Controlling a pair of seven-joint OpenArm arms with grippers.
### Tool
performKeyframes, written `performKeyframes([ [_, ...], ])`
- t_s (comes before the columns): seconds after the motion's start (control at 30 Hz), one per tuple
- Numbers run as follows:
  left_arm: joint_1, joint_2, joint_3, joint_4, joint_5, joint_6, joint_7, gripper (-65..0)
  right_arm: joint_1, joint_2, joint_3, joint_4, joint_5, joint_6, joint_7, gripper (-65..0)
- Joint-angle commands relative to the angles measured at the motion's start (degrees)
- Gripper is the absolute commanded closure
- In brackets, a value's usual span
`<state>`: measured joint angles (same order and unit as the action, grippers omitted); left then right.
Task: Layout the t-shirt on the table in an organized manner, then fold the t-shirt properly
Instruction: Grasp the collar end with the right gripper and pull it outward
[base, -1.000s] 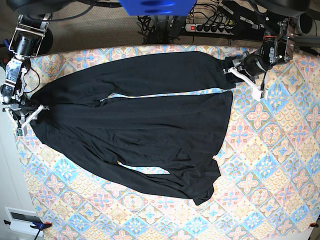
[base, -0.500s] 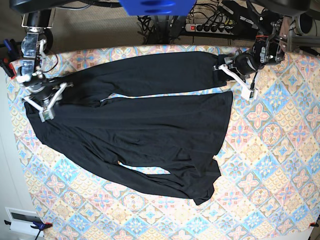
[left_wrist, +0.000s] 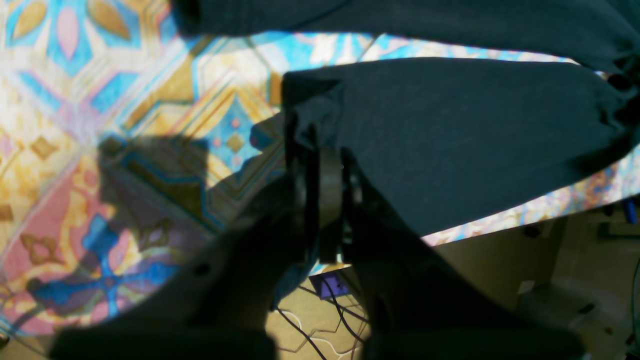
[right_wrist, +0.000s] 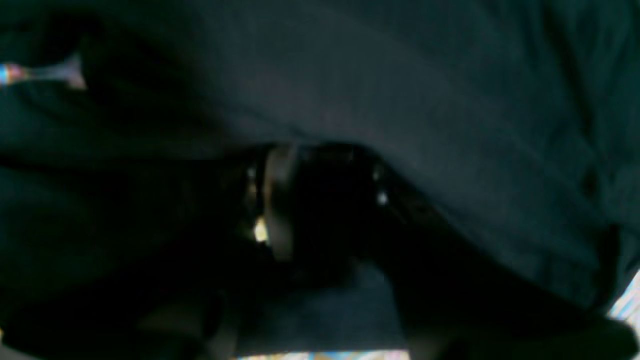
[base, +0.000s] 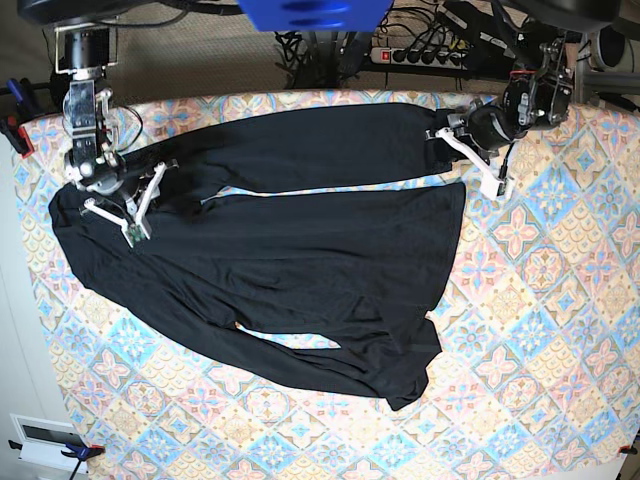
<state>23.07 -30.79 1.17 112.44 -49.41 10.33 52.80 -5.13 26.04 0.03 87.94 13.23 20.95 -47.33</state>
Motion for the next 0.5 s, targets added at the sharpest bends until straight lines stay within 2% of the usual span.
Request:
performKeyframes([
  [0.0,-0.26,-0.82,-0.42,0.83,-0.22,-0.35,-0.53,0.0,-0.19,0.29,-0.96,0.19,0.35,0.63,-0.71,-17.9],
  [0.13,-0.34,-0.91,-0.42,0.83,-0.22,-0.35,-0.71,0.0,-1.42,0.55,-3.51,0.63,0.35,0.63,-1.06,-17.9],
  [0.37,-1.66,-0.56,-0.42,0.83,3.83,-0.35,-0.8,0.0,-11.36,0.81,-3.15,6.17,0.35,0.63,-3.17,-17.9],
  [0.47,-2.28,-0.56,-0.42,0.83,4.62,-0.35,-0.8,0.0,-13.91,2.66,-3.15,8.01,0.44,0.63,-3.17,-17.9],
])
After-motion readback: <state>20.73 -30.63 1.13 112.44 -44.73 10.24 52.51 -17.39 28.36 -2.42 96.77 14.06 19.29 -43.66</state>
